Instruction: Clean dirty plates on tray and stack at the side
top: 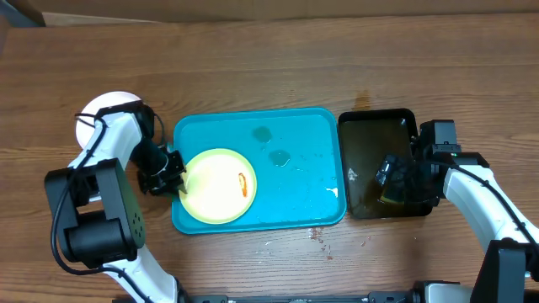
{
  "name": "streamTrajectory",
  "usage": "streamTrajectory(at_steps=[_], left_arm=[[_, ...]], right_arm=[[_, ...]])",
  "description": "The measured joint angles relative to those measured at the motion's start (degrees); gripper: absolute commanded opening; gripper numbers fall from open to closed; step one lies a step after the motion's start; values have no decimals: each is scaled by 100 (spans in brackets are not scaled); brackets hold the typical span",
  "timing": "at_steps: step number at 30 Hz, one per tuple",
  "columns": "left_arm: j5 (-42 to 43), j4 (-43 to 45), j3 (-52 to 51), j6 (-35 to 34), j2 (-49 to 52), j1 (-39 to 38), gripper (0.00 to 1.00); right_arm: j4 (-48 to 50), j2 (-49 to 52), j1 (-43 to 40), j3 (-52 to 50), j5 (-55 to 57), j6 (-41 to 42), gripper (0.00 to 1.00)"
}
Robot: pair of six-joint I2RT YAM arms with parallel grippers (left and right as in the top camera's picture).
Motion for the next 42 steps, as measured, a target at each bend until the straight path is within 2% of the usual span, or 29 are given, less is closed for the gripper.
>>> streamTrajectory(at_steps=[9, 16, 23, 33, 36, 42], left_arm=[[463, 245, 0, 0, 0, -824, 20], [522, 363, 0, -74, 0, -1150, 24], [522, 439, 0, -118, 0, -1440, 33], [520, 643, 0, -111, 0, -1781, 34], [520, 638, 0, -94, 0, -1781, 34], [496, 636, 0, 9, 0, -1781, 34]], right_arm=[[-2, 0, 0, 0, 0, 4, 100], [-2, 0, 0, 0, 2, 0, 100], [-4, 0, 0, 0, 2, 0, 100], [317, 0, 0, -7, -225, 26, 100], [192, 0, 0, -7, -433, 24, 74], [-92, 0, 42, -31, -455, 42, 72]])
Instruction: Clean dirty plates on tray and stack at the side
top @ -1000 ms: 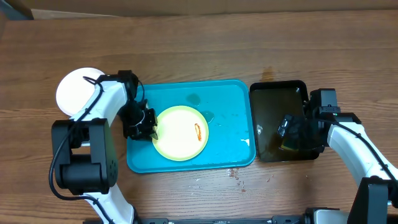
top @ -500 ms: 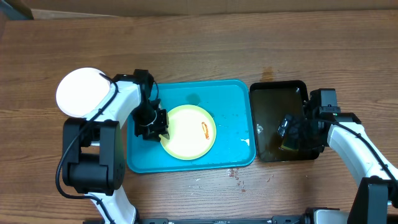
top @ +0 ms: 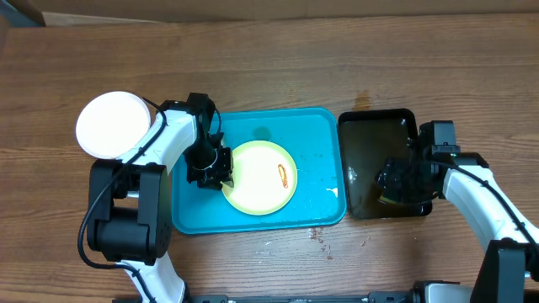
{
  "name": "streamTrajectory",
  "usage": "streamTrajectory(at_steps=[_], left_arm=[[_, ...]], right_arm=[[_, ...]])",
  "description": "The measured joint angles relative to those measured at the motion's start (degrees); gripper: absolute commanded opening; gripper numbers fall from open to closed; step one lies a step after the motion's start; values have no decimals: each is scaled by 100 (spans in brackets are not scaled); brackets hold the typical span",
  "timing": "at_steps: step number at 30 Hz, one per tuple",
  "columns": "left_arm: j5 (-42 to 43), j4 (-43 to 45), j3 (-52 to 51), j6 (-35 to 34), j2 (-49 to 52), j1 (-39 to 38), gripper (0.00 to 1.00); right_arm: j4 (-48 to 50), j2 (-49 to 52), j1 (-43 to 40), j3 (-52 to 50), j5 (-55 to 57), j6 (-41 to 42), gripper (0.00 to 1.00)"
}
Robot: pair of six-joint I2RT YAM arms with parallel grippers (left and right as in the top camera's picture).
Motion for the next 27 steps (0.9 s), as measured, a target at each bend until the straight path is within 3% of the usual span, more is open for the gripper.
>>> streamTrajectory(at_steps=[3, 4, 6, 9, 10, 11, 12, 15, 18, 27], left_arm=[[-11, 17, 0, 7, 0, 0, 34], [-22, 37, 0, 7, 0, 0, 33], [-24, 50, 0, 7, 0, 0, 34], [-39, 66, 0, 9, 0, 0, 33], [-39, 72, 0, 9, 0, 0, 33], [-42, 81, 0, 9, 0, 0, 33], [-42, 101, 0, 7, 0, 0, 33], [-39, 155, 0, 9, 0, 0, 33], [-42, 238, 0, 7, 0, 0, 33], [-63, 544, 0, 11, 0, -90, 35]], right_arm=[[111, 0, 122, -162, 289, 31, 68], [153, 0, 160, -240, 409, 72, 59], [267, 0, 216, -452, 592, 181, 4], [374, -33, 273, -568, 750, 219, 4], [376, -33, 275, -570, 758, 221, 12], [365, -33, 282, -568, 772, 219, 36], [291, -33, 291, -544, 778, 184, 50], [-11, -31, 306, -396, 807, 166, 71], [-35, -31, 308, -83, 839, 90, 78], [437, 44, 308, 114, 1154, -22, 77]])
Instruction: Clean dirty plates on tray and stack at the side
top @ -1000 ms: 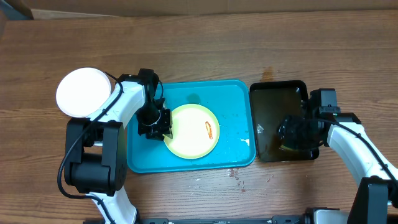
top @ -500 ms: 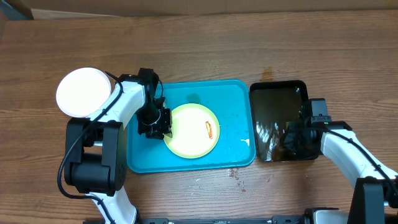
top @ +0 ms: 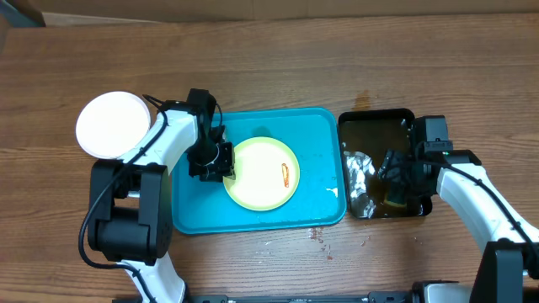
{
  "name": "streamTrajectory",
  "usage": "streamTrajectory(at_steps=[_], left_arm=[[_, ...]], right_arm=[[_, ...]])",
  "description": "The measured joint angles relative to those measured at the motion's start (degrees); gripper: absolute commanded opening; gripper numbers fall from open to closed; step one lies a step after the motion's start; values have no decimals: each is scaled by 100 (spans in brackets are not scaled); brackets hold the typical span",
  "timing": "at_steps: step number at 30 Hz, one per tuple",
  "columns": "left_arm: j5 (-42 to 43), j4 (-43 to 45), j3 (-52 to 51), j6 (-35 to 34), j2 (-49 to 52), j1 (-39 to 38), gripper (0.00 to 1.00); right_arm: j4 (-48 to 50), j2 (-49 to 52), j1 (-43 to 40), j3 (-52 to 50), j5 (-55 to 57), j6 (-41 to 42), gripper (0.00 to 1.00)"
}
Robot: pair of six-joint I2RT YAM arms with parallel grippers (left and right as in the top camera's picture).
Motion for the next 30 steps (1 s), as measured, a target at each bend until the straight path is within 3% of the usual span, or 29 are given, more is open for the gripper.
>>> streamTrajectory(at_steps=[4, 5, 6, 7, 9, 10, 11, 12, 14, 17, 18, 19, 20, 21, 25, 28, 30], left_arm=[[-90, 48, 0, 2, 0, -269, 36], [-118, 57, 0, 2, 0, -328, 36], [-164, 74, 0, 7, 0, -391, 37], [-201, 83, 0, 13, 0, -446, 37], [-282, 90, 0, 13, 0, -538, 38], [-313, 94, 0, 15, 0, -573, 38], [-339, 96, 0, 13, 0, -588, 39], [-356, 94, 0, 13, 0, -603, 40], [-393, 96, 0, 15, 0, -621, 42], [-455, 98, 0, 15, 0, -623, 42], [-476, 98, 0, 15, 0, -623, 43], [-494, 101, 0, 15, 0, -623, 43], [-507, 101, 0, 15, 0, -623, 43], [-525, 105, 0, 15, 0, -623, 43], [-546, 313, -26, 15, 0, -623, 36], [-570, 352, -109, 33, 0, -623, 9], [-577, 330, -140, 31, 0, -623, 4]], right_arm=[[22, 195, 0, 0, 46, 2, 72], [22, 243, 0, 0, 48, 0, 63], [24, 293, 0, 0, 46, -9, 25], [26, 341, -2, 0, 52, -7, 4], [50, 420, 0, 0, 61, -17, 4], [66, 442, 0, 0, 63, -20, 24], [83, 450, -2, 0, 66, -20, 52], [98, 450, 0, 0, 63, 11, 69], [103, 450, -2, 0, 63, -9, 77], [-31, 450, 0, 0, 70, -26, 72], [-103, 450, 0, 0, 68, -20, 64], [-210, 450, 0, 0, 68, -15, 47], [-238, 450, 0, 0, 68, -37, 17], [-269, 450, 0, 0, 63, -26, 4], [-269, 450, 0, 0, 0, -15, 4], [-522, 450, 0, 98, -92, -17, 4], [-988, 455, 0, 337, -129, -20, 4]])
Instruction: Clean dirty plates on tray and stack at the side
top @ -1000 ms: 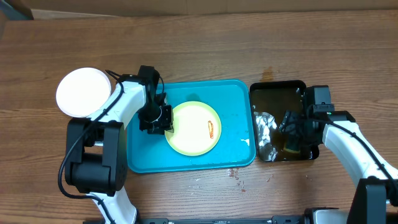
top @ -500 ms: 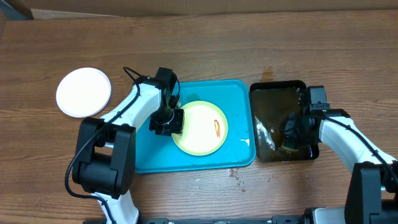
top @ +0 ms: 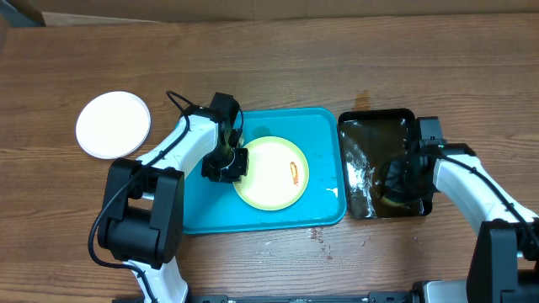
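A yellow-green plate (top: 268, 175) with an orange smear (top: 295, 172) lies on the blue tray (top: 316, 126), right of its middle. My left gripper (top: 231, 165) is shut on the plate's left rim. A clean white plate (top: 113, 124) sits on the table at the far left. My right gripper (top: 396, 178) is down in the black tub (top: 370, 126) of dark water, over a yellowish sponge (top: 394, 199) that it seems to be shut on. Its fingertips are hard to make out.
White foam (top: 354, 172) floats at the tub's left side. Drops of water lie on the tray's right part and on the table in front of it (top: 318, 236). A cardboard edge (top: 253, 8) runs along the back.
My left gripper and the yellow-green plate have moved a little to the right on the tray. The right gripper has stayed in the tub, shifted slightly.
The plate first lay at the tray's front left corner with my left gripper on its left rim. It was then at the tray's middle, and is now right of the middle. The right gripper stayed in the black tub throughout, and foam appeared there.
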{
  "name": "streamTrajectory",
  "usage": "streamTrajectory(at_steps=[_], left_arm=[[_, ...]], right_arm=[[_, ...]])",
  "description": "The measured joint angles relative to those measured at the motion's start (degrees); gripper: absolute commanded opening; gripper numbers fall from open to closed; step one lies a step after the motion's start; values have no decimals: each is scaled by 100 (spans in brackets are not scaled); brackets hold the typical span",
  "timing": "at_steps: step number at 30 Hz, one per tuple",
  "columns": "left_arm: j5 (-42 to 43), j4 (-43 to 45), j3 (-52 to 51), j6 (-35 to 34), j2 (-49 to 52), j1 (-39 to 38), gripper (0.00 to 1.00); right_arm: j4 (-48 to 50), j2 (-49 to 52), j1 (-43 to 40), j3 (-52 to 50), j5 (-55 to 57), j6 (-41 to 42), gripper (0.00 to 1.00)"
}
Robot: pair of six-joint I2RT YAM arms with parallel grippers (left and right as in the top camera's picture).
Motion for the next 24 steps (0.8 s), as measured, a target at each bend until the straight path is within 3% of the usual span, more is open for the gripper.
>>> streamTrajectory(at_steps=[4, 9, 19, 22, 23, 24], left_arm=[[46, -35, -4, -13, -33, 0, 4], [55, -35, -4, -13, -33, 0, 6], [50, -35, -7, -13, -33, 0, 7], [48, -33, -7, -13, -33, 0, 7], [48, -31, -7, -13, -33, 0, 7], [48, -28, -7, -15, -33, 0, 7]], right_arm=[[-835, -26, -2, 811, -37, 0, 4], [-990, -221, 46, 1091, -81, 0, 4], [393, -227, 70, 245, -365, -280, 5], [562, -225, 70, -9, -494, -365, 12], [579, -225, 70, -50, -520, -385, 20], [584, -223, 70, -59, -529, -389, 35]])
